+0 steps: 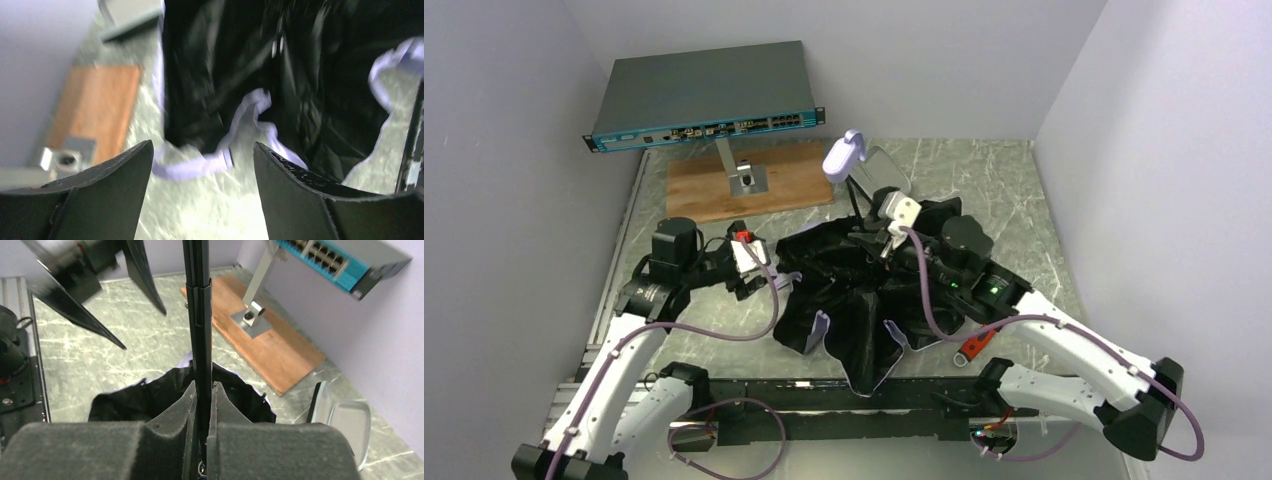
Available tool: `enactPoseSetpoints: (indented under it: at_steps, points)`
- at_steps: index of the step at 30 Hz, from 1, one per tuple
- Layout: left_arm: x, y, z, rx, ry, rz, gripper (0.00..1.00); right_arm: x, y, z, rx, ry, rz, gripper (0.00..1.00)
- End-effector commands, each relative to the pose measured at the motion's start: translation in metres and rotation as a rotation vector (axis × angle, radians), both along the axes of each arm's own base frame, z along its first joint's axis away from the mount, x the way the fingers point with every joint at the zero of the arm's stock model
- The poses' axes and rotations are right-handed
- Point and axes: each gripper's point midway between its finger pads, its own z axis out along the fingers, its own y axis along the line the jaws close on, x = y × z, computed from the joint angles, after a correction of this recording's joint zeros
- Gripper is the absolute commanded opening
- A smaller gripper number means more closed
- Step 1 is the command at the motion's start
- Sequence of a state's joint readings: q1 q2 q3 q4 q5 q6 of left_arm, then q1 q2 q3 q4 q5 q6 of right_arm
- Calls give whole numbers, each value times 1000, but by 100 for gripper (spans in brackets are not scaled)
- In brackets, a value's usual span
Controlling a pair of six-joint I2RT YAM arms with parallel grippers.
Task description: Open the umbrella
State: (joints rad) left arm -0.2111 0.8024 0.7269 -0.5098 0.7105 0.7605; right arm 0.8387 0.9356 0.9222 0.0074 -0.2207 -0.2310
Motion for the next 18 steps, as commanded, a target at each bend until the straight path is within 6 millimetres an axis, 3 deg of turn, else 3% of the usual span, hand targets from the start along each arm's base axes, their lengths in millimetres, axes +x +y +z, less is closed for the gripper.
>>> enactPoseSetpoints:
  at_steps: [1,4,7,11,16,18]
  points:
    - [-16,-38,71,-160,-94,-139,79,19,11,30,174,-97,-51,0]
    - [-16,-55,77,-192,-90,-166,74,26,21,30,216,-120,-50,0]
    - [-11,-73,69,-196,-86,-179,62,27,29,21,226,-117,-29,0]
    - [-1,-100,45,-197,-82,-209,49,30,31,-2,186,-77,-36,0]
    - [13,-129,17,-175,-69,-241,43,34,21,-19,140,-63,-87,0]
    - [23,-136,-4,-116,-49,-229,42,34,21,-25,123,-47,-85,1]
